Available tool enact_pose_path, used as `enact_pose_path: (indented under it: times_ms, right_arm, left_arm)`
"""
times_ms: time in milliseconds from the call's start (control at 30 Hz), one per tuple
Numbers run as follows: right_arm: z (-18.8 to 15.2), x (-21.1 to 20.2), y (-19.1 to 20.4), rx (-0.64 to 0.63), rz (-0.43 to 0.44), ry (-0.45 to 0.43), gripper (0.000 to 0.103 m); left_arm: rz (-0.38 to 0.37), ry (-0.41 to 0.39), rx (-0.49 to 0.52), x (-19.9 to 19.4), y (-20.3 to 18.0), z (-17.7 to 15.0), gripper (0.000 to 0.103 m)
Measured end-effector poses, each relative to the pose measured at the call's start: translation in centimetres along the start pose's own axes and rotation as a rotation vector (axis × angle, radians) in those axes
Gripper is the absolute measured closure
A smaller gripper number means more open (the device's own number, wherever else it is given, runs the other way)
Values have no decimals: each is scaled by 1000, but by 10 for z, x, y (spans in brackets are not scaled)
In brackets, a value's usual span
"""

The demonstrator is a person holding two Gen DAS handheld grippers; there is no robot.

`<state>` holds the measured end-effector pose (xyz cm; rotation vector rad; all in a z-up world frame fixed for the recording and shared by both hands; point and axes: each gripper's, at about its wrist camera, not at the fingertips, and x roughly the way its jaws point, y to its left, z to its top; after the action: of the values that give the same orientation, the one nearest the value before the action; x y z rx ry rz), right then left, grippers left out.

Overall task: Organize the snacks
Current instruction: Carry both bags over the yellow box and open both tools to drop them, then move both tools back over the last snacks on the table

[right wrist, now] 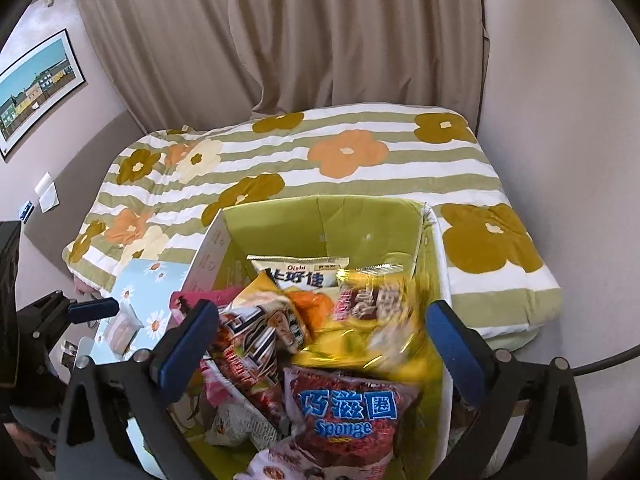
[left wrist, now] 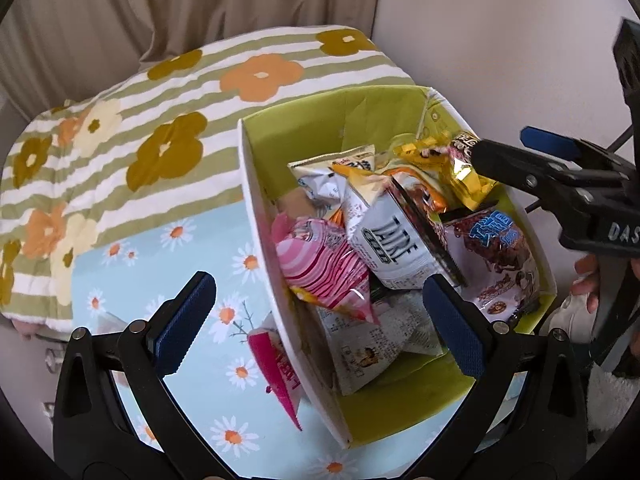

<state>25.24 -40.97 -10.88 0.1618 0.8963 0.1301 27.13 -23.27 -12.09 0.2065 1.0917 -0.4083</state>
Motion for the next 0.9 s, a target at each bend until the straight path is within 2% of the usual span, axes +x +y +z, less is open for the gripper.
enact_pose_path:
  times_ms: [167, 567, 900]
  right_arm:
    - [-6, -8, 7, -14, 3, 8, 0]
    - [-13, -57, 40, -76, 33, -81, 0]
    - [-21, -97, 98, -181, 100, -181, 0]
  left_arm:
    - [10, -6, -11, -8, 2, -6, 0]
    - [78, -93, -26, -60, 6, -31, 0]
    - [186, -184, -88, -119, 44, -70, 0]
